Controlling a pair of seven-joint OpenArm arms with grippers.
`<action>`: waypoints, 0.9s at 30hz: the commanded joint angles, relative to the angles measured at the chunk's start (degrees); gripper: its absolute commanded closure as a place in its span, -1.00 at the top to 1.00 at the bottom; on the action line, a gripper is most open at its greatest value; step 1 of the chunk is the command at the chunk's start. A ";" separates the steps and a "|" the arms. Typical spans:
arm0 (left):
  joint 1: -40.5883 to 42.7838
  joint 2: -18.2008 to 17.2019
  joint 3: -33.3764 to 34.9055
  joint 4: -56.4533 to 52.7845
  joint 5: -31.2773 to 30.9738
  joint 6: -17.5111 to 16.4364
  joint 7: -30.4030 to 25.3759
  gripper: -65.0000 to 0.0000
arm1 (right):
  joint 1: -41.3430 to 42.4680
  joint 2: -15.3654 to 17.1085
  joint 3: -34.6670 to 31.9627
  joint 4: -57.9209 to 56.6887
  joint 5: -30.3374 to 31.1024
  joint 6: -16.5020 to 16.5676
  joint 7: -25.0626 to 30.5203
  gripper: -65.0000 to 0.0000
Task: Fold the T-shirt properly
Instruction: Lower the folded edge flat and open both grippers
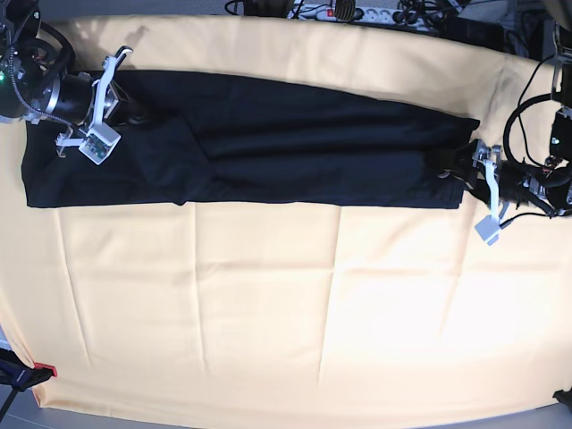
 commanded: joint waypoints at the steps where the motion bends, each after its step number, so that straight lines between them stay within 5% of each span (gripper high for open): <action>1: -0.98 -1.40 -0.52 0.42 0.08 -0.11 0.46 0.49 | -0.76 1.60 0.48 1.51 1.66 0.10 0.39 -1.00; 9: -0.98 -1.44 -0.52 0.42 0.08 -0.37 0.46 0.49 | -2.97 6.82 0.48 3.48 1.16 0.10 -6.40 -1.00; 12: -0.98 -1.57 -0.52 0.42 0.08 -0.37 0.48 0.49 | -2.97 7.13 0.48 3.26 -3.69 0.10 -6.49 -1.00; 21: -1.27 -5.14 -0.52 0.42 0.08 -1.18 0.44 0.49 | -2.95 7.13 0.48 -10.01 -15.91 0.10 5.70 -1.00; 27: -1.29 -8.11 -0.52 0.42 0.08 -1.18 0.44 0.49 | -2.82 7.10 0.48 -12.28 -14.19 0.10 3.78 -1.00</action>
